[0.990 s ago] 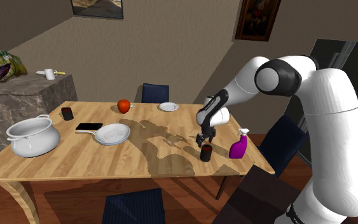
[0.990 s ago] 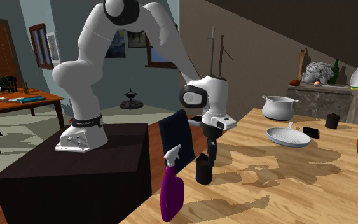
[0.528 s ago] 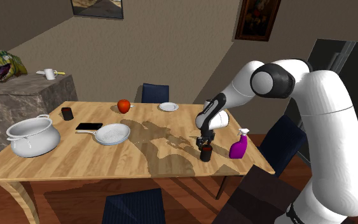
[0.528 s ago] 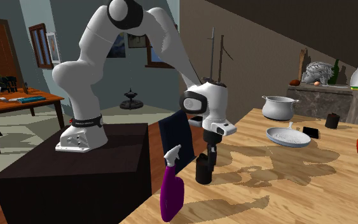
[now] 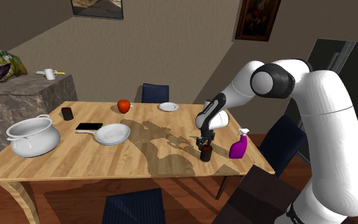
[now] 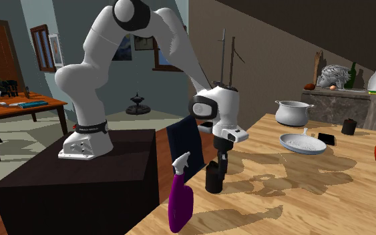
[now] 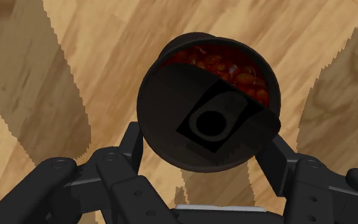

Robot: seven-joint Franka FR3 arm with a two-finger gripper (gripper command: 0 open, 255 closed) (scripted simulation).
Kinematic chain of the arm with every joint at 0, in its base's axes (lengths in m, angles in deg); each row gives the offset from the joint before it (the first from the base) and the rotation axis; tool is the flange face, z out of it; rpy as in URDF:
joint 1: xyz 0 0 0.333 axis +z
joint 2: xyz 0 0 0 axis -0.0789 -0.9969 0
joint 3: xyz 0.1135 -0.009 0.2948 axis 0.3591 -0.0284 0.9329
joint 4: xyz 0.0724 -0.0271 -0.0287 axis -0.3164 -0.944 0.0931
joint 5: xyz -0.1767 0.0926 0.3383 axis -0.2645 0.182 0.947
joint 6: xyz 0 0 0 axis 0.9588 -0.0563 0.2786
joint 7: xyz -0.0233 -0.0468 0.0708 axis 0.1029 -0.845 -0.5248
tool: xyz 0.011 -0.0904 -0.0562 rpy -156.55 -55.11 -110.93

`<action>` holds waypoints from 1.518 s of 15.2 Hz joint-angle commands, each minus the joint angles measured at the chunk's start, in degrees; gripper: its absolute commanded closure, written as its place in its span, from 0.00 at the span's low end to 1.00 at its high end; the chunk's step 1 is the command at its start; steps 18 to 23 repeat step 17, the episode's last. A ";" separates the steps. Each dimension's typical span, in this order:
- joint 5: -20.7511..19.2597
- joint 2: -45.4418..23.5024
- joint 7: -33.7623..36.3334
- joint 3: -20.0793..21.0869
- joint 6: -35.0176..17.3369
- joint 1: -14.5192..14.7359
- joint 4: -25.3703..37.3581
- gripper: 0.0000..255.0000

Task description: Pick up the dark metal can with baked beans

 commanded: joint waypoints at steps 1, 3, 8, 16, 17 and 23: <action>-0.15 0.58 0.12 -0.14 0.48 0.16 -0.22 1.00; -0.49 1.99 0.35 -0.50 1.49 0.44 -0.62 1.00; -1.40 5.44 0.96 -1.37 4.12 1.10 -1.43 1.00; -2.85 10.14 1.92 -2.50 8.14 1.94 -2.06 1.00; -2.85 10.13 1.92 -2.50 8.14 1.94 -2.05 1.00; -2.85 10.13 1.92 -2.50 8.14 1.94 -2.05 1.00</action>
